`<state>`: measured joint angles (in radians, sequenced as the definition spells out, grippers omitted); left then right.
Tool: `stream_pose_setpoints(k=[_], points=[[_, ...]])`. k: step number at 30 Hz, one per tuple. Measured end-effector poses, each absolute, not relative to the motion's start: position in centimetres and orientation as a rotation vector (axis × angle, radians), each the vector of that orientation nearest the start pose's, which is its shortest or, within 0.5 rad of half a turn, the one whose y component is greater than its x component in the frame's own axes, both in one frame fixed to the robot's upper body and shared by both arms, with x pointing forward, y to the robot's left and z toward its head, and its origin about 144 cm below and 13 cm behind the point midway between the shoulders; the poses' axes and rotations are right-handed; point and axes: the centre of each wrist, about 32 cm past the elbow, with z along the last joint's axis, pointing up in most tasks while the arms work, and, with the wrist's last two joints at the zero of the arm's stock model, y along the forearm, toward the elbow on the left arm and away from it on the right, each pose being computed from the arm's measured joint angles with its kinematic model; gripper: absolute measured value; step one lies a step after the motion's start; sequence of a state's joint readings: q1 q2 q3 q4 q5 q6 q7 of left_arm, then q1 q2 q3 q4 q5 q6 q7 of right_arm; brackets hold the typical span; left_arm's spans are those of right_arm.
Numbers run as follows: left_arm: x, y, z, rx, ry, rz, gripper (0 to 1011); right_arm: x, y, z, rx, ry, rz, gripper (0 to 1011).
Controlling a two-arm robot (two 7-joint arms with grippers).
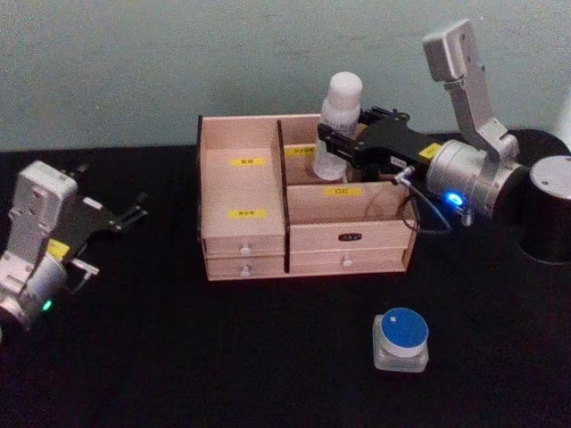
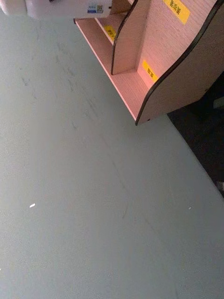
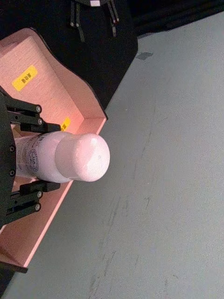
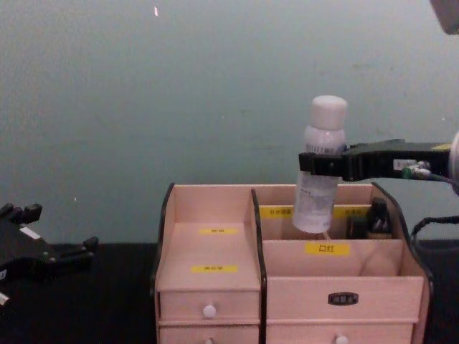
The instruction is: Pick up the facial cleanser and watermelon frost from the table and place them into the tiered storage box.
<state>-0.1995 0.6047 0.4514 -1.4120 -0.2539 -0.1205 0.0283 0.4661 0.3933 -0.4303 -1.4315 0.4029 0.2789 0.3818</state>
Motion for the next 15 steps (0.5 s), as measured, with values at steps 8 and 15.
stream_pose_setpoints(k=[8,15], points=[[48.9,31.0,114.0,0.304,-0.285,1.248,1001,57.0,-23.0,124.1,-0.194,0.023,-0.874,607],[48.9,31.0,114.0,0.304,-0.285,1.248,1001,57.7,-22.7,123.7,-0.194,0.046,-0.879,605]])
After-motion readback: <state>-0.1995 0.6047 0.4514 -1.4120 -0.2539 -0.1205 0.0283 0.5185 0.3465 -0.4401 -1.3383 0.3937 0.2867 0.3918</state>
